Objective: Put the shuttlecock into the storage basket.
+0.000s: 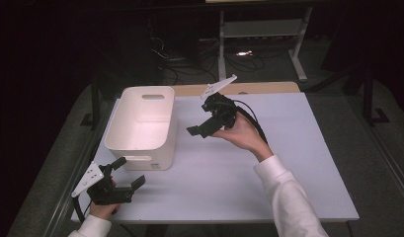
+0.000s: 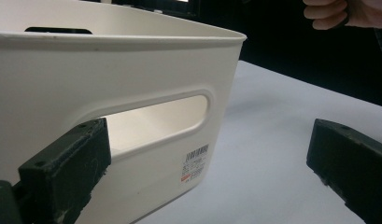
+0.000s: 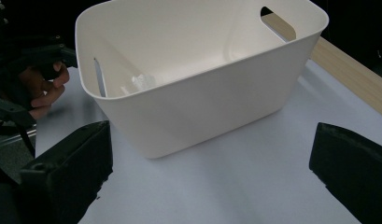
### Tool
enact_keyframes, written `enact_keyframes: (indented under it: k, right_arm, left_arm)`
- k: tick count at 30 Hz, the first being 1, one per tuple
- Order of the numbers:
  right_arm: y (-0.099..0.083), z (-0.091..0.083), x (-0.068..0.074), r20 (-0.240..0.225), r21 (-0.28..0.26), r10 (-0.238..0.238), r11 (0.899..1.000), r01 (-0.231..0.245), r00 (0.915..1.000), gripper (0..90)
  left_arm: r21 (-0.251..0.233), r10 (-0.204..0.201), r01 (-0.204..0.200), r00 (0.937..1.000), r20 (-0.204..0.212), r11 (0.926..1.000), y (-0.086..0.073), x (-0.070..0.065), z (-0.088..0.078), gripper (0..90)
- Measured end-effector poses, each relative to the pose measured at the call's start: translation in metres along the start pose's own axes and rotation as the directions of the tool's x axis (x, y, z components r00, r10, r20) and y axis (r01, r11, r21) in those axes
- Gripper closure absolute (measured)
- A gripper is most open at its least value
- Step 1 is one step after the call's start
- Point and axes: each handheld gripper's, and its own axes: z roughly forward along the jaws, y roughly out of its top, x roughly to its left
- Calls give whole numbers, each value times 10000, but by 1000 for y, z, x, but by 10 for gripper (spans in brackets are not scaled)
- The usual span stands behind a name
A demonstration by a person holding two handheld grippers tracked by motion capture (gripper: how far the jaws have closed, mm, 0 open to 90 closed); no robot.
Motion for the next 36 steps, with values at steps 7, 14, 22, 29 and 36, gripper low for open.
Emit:
enact_keyframes:
  k: [7,14,22,29,36]
  right_arm:
    - [-8,-9,-2,74,-205,31,9998,-30,10000,0]
    - [-19,-18,-4,91,-243,410,9989,-407,9991,0]
    - [-39,-30,-10,254,-518,504,9975,-490,9984,0]
    - [-56,-41,-12,455,-536,602,9969,-578,9971,0]
    - [-72,-54,-16,504,-1035,688,9926,-633,9964,0]
  left_arm:
    - [129,78,-77,10000,-33,9999,0,0,0,0]
    - [165,99,-98,9999,-46,9998,-1,0,1,0]
    - [237,37,-37,10000,8,9997,-1,-2,2,0]
    - [327,122,-124,9999,49,9994,-2,-2,2,0]
    - [340,56,-57,10000,15,9994,-2,-3,3,0]
